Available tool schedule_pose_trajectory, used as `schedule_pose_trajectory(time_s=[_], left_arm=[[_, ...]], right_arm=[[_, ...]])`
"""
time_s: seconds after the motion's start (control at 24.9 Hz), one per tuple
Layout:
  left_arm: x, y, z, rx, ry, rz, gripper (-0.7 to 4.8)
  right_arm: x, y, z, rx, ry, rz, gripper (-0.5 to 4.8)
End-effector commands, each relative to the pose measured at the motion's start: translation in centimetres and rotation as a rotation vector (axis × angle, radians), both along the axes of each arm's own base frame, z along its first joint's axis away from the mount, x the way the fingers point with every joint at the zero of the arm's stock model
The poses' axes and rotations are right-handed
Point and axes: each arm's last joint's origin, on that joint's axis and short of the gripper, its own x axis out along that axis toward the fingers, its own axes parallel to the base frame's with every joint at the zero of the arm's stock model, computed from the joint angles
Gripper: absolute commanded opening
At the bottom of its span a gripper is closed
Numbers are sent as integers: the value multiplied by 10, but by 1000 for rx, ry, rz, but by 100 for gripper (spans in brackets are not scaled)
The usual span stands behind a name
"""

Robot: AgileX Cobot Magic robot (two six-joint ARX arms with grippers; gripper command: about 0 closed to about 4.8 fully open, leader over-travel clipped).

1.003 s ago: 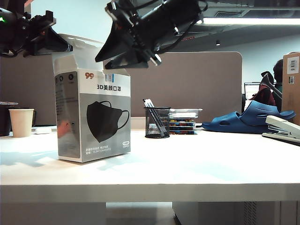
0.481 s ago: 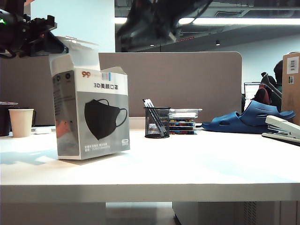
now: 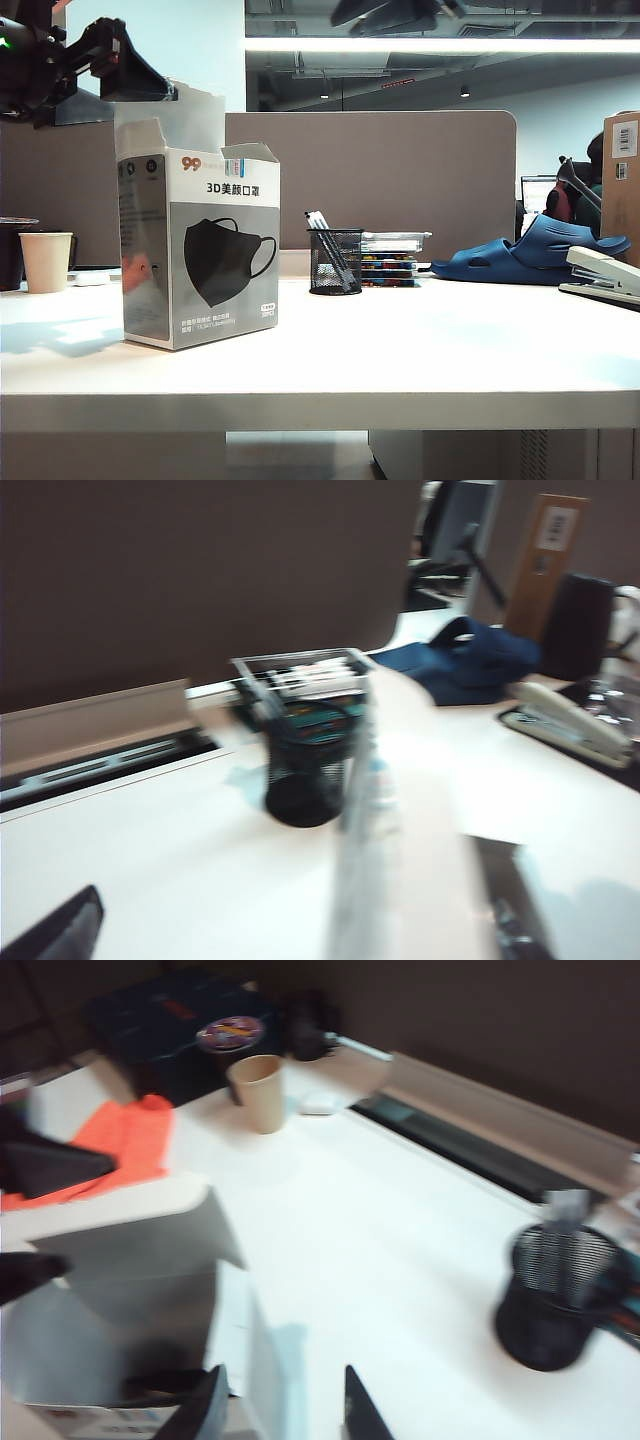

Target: Put the mask into the mask box.

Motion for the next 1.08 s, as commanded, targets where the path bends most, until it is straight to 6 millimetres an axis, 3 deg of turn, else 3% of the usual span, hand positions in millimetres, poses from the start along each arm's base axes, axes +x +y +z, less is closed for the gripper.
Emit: schedule_pose_trajectory(time_s=[0.04,0.2,0.36,0.52,0.56,0.6,0.68,0.72,0.76,0.88,1.08], left_arm=[[-4,-2,6,-3,-32,-85,479],[-13,-1,25,-6,-118,-100,479],[-27,4,48,-17,-216,41,479],[-48,16,75,-48,-327,237,479],[-59,20,85,-58,-371,278,437],[-69,25,92,-61,-403,305,329],[-81,31,100,-61,-431,338,175],[-91,35,105,-58,-441,358,60],[-97,37,107,-56,-441,370,12],[-119,41,111,-47,-408,409,-6],[-145,44,102,-26,-255,569,-6]], right_arm=[[-3,-15,12,5,-40,-41,143],[-3,-35,21,12,-62,-98,141],[-6,-52,25,7,-55,-143,6],[-13,-73,31,-23,-37,-265,-9],[-17,-82,34,-52,-38,-355,-9],[-21,-92,38,-64,-46,-413,-9],[-27,-104,44,-62,-58,-460,-9],[-34,-114,50,-58,-76,-499,-9],[-38,-121,54,-57,-89,-531,-9],[-62,-149,71,-48,-134,-640,-9],[-106,-169,81,-47,-158,-732,-9]])
